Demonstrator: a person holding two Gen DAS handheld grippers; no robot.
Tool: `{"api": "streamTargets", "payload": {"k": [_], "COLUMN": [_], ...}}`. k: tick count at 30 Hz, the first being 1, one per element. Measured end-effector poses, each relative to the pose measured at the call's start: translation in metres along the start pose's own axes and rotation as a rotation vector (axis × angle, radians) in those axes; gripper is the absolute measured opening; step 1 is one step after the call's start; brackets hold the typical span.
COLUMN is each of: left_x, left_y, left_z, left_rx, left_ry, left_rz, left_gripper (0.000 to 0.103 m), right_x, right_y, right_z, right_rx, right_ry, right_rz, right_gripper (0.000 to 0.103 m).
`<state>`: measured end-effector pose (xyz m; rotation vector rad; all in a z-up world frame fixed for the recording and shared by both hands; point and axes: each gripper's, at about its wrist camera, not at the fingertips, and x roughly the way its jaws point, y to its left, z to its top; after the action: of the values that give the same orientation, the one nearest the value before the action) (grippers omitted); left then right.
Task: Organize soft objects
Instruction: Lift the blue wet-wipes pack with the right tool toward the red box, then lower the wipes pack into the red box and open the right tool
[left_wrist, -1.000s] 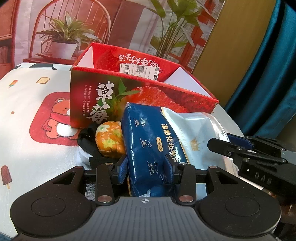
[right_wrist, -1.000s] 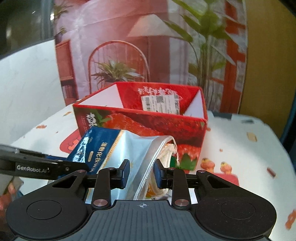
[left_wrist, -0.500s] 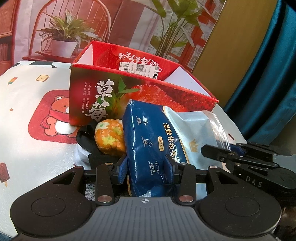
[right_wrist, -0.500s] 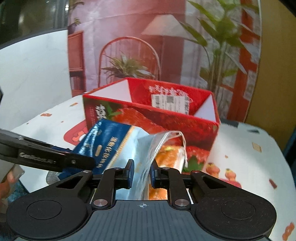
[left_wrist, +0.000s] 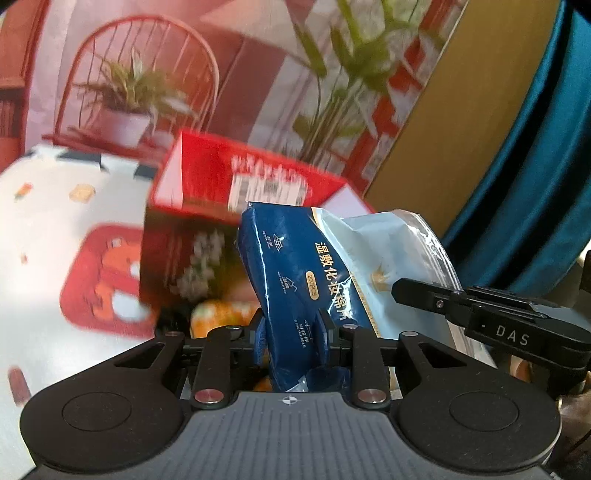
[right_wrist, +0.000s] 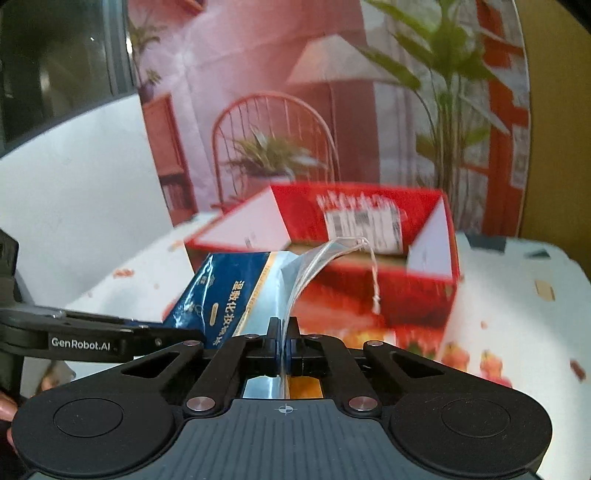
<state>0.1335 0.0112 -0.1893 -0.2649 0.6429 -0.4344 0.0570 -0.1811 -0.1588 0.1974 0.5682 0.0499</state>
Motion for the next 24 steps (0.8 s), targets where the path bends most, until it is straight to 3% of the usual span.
{"api": "streamTargets", "payload": {"k": [6, 10, 16, 24], "left_x": [-0.004, 0.013, 0.062, 0.127], "left_y": [-0.004, -0.005, 0.006, 0.013], "left_z": [0.041, 0.072, 0.109, 0.123], "left_rx": [0.039, 0.068, 0.073, 0.102], "left_ry": [-0.086, -0.110, -0.073, 0.055], "left_rz": [0.018, 0.039, 0.061, 0.107], "left_gripper": [0.029, 0.029, 0.029, 0.029], "right_x": [0.005, 0.024, 0.075, 0.142], "right_y": [0.002, -0.004, -0.029, -0.066], "right_z": [0.047, 0.076, 0.105, 0.103], "right_rx": [-0.044, -0.076, -0.069, -0.019], "right_ry": [-0.078, -0.105, -0.095, 0.011], "right_rz": [0.033, 0.026, -0.008, -0.065], "right_gripper": [0.002, 0.002, 0.002, 0.002]}}
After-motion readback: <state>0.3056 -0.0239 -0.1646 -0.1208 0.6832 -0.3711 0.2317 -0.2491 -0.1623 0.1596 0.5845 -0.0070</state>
